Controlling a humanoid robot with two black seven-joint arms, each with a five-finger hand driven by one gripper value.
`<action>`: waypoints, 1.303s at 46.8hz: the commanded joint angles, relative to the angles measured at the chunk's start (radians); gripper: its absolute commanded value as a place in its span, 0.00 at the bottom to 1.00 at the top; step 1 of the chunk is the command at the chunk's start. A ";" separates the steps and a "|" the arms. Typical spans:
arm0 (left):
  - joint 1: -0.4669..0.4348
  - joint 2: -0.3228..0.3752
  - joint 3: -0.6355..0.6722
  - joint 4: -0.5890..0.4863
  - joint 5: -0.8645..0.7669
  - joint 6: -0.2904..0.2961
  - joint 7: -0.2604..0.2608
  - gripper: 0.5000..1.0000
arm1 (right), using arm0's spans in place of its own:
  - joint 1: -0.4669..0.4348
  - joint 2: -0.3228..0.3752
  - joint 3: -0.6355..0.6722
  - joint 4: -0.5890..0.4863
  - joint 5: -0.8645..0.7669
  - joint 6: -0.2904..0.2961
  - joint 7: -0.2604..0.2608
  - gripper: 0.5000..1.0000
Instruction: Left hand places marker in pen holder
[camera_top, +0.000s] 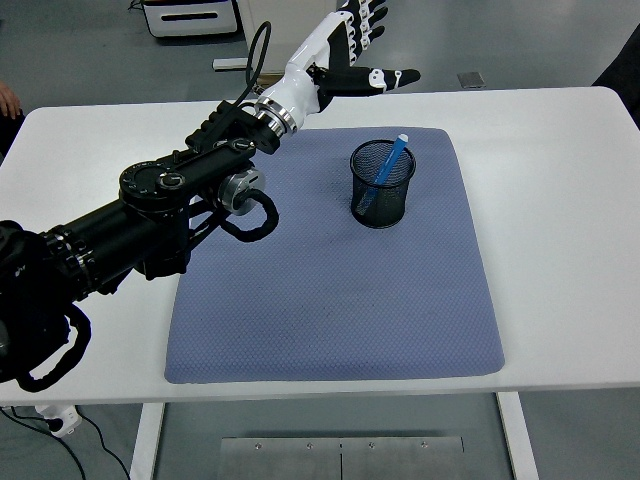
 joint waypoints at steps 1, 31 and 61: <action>0.018 0.018 0.000 -0.002 0.000 0.001 0.000 1.00 | 0.000 0.000 0.000 0.000 0.000 0.001 0.000 1.00; 0.179 0.184 -0.075 0.014 -0.078 0.084 -0.005 1.00 | 0.000 0.000 0.000 0.000 0.000 -0.001 0.000 1.00; 0.300 0.251 -0.197 0.017 -0.350 -0.042 0.000 1.00 | 0.000 0.000 -0.001 0.000 0.000 0.001 0.000 1.00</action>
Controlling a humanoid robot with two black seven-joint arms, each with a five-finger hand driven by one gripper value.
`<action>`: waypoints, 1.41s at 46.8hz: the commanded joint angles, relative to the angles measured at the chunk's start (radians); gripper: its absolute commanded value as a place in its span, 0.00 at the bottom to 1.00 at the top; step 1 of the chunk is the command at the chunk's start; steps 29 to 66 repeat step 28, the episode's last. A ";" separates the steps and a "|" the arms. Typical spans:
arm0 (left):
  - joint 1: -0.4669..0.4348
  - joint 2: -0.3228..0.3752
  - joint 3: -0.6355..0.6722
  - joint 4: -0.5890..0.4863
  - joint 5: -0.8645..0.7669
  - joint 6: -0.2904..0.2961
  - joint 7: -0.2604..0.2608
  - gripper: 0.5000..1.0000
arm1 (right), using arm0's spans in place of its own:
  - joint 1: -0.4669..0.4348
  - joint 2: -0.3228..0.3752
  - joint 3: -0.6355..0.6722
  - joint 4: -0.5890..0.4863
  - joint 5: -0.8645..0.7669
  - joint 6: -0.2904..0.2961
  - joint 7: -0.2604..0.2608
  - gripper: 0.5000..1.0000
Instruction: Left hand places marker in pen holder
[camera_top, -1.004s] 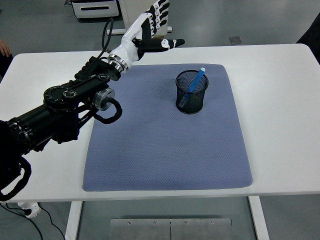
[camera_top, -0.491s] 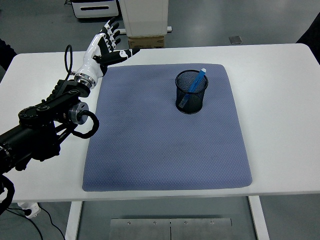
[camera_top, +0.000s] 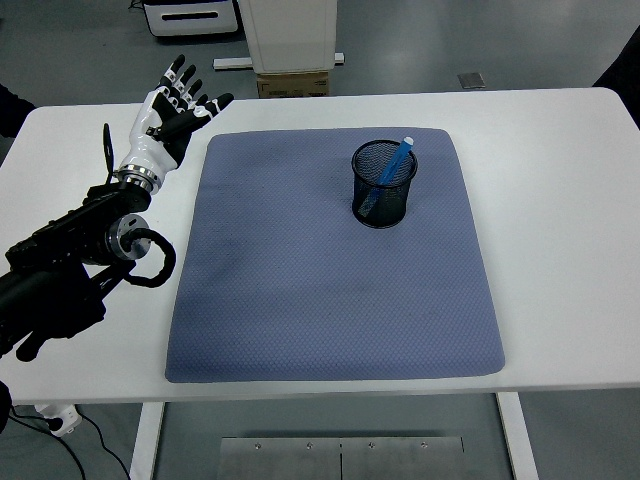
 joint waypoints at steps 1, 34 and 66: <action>0.018 0.004 -0.028 0.000 -0.011 -0.002 0.000 1.00 | 0.000 0.000 0.000 0.000 0.000 0.000 0.000 1.00; 0.070 0.029 -0.075 0.000 -0.011 -0.004 0.000 1.00 | 0.000 0.000 0.005 0.002 0.004 0.000 0.000 1.00; 0.070 0.029 -0.075 0.000 -0.011 -0.004 0.000 1.00 | 0.000 0.000 0.005 0.002 0.004 0.000 0.000 1.00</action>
